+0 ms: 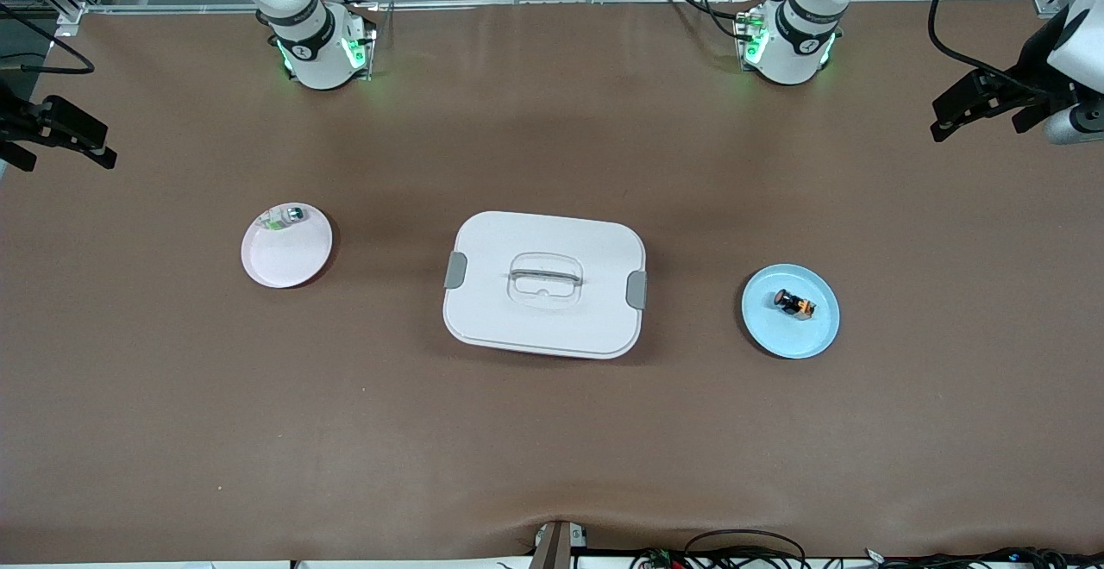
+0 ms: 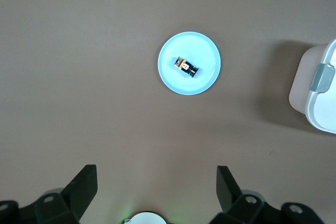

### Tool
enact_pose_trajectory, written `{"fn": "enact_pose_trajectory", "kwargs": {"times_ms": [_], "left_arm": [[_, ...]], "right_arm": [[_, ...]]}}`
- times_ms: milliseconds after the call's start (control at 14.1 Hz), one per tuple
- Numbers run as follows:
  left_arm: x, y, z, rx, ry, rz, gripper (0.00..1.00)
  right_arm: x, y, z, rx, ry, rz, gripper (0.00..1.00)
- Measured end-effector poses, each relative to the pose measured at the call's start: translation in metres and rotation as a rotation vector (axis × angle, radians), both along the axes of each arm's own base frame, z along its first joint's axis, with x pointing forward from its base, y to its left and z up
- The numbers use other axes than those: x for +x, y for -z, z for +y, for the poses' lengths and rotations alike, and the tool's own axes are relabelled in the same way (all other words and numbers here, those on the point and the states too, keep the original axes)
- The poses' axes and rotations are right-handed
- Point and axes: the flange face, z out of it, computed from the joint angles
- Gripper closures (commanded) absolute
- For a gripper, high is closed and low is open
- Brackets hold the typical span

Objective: Transfer orange switch to right arm and place

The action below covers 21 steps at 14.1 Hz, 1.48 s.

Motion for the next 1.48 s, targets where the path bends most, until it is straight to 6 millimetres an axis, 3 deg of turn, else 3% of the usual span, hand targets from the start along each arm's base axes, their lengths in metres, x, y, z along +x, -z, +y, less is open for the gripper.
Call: {"fn": "enact_pose_trajectory", "kwargs": {"times_ms": [424, 636, 1202, 1485], "left_arm": [[0.001, 0.001, 0.000, 0.000, -0.001, 0.002, 0.00], [0.011, 0.016, -0.002, 0.001, 0.003, 0.027, 0.00], [0.068, 0.103, -0.014, -0.026, 0.038, 0.107, 0.00], [0.093, 0.155, -0.039, -0.048, 0.154, 0.102, 0.00]], "right_arm": [[0.000, 0.000, 0.000, 0.000, 0.000, 0.000, 0.00], [0.000, 0.000, 0.000, 0.000, 0.000, 0.000, 0.00], [0.000, -0.003, -0.001, -0.001, 0.001, -0.007, 0.00], [0.002, 0.000, -0.001, -0.001, 0.002, -0.002, 0.00]]}}
